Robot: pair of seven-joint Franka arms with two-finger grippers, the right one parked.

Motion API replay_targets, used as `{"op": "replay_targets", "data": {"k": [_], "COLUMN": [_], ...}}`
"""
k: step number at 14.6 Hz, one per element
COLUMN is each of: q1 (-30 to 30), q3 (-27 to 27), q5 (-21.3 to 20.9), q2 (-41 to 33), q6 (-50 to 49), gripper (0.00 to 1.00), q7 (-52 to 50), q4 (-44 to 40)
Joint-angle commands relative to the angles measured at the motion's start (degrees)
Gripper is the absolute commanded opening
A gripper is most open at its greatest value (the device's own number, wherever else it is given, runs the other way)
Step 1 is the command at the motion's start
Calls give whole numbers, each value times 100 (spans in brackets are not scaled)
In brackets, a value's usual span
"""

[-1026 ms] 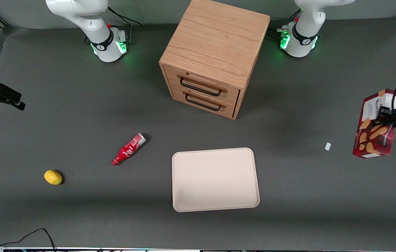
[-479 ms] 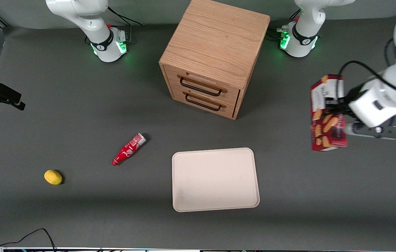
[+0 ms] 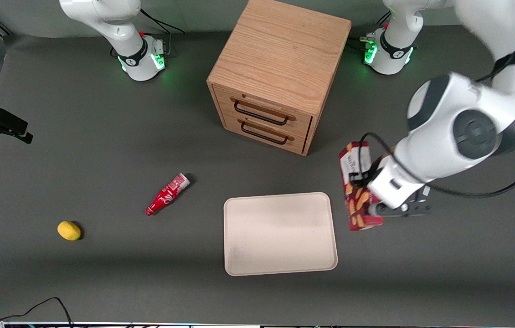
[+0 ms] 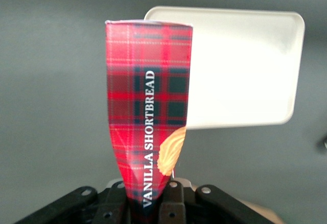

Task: Place red cookie box on tray
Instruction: 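Lift the box upright and carry it toward the cream tray, then lower the box onto the tray's rim area and open the gripper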

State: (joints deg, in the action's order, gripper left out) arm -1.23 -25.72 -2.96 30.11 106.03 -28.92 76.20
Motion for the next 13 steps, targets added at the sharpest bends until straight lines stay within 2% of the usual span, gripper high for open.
{"op": "replay_targets", "data": {"k": [1,3,8,13], "q1": [-149,-159,-255,-308], "q3": [-56,-152,-161,-161], "q5": [-606,-1073,-1838,-2234], "q2": [529,854,1584,1884], "q6": [776,1059,2018,2291], "gripper": [0,0,0,0], "q7": [-656,-808,-1010,-1264], "q4": [-44,-26,18,27]}}
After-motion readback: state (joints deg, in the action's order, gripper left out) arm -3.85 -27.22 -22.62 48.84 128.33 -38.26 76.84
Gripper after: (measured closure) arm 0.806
